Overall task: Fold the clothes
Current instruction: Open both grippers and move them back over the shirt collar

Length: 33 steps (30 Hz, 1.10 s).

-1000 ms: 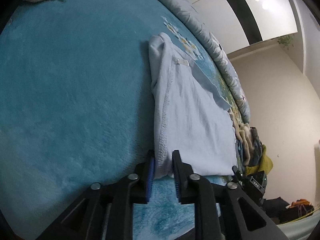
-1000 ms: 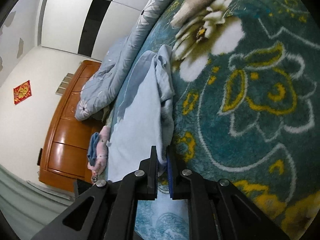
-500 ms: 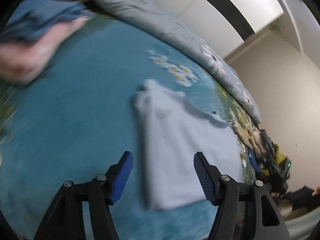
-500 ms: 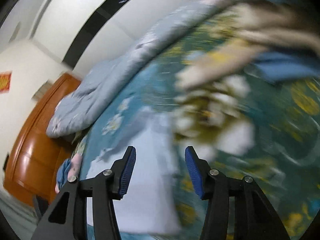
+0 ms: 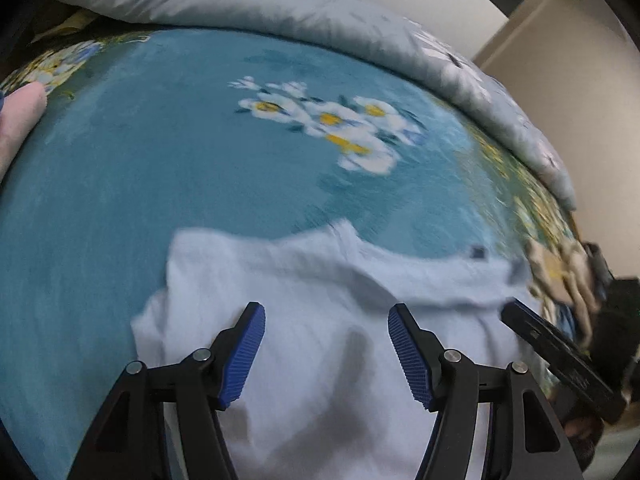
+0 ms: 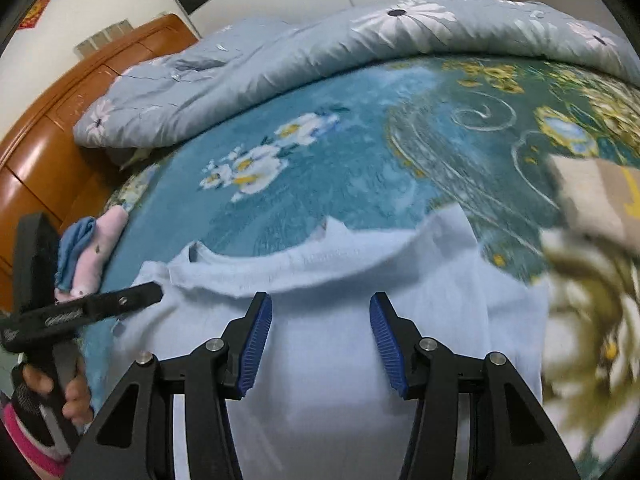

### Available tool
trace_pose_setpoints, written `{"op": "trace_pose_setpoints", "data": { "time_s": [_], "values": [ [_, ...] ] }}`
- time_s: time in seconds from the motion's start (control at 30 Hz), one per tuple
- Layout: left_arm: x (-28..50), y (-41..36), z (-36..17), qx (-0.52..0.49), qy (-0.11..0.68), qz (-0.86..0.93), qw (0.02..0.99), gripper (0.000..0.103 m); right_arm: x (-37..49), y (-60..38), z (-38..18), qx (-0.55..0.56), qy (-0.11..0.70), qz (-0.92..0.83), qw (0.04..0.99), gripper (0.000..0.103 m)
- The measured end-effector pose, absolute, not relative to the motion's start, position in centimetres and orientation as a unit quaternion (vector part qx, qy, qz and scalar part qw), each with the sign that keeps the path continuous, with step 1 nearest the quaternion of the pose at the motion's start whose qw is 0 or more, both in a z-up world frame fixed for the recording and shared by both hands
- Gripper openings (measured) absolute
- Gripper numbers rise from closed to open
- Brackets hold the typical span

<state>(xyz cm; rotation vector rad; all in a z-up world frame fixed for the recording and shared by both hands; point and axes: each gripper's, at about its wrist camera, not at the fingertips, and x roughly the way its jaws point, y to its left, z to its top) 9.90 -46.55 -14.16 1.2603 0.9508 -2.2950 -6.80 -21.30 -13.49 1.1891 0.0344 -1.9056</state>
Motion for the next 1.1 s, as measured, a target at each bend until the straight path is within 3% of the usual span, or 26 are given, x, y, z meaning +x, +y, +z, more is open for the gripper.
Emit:
{"op": "trace_pose_setpoints", "data": {
  "time_s": [0.23,0.43,0.6,0.83,1.1],
  "values": [
    [10.0,-50.3,-15.6,0.405,0.419,-0.788,0.199,0.068,-11.4,-19.1,-15.3,0.516,-0.126,-0.736,0.42,0.052],
    [10.8,-49.2,-14.2,0.398,0.42,-0.788,0.211,0.068,-10.5,-18.3,-13.9,0.502,-0.125,-0.739,0.431,0.053],
    [12.2,-43.9,-11.7,0.397,0.388,-0.815,0.167,0.068,-9.0,-14.6,-12.2,0.491,-0.122,-0.749,0.428,0.053],
    [8.4,-37.1,-10.0,0.424,0.287,-0.851,0.119,0.068,-8.3,-7.1,-12.9,0.51,-0.132,-0.763,0.375,0.053],
    [3.7,-39.8,-12.6,0.417,0.382,-0.818,0.107,0.067,-7.9,-2.5,-14.1,0.533,-0.149,-0.743,0.377,0.053]
  ]
}}
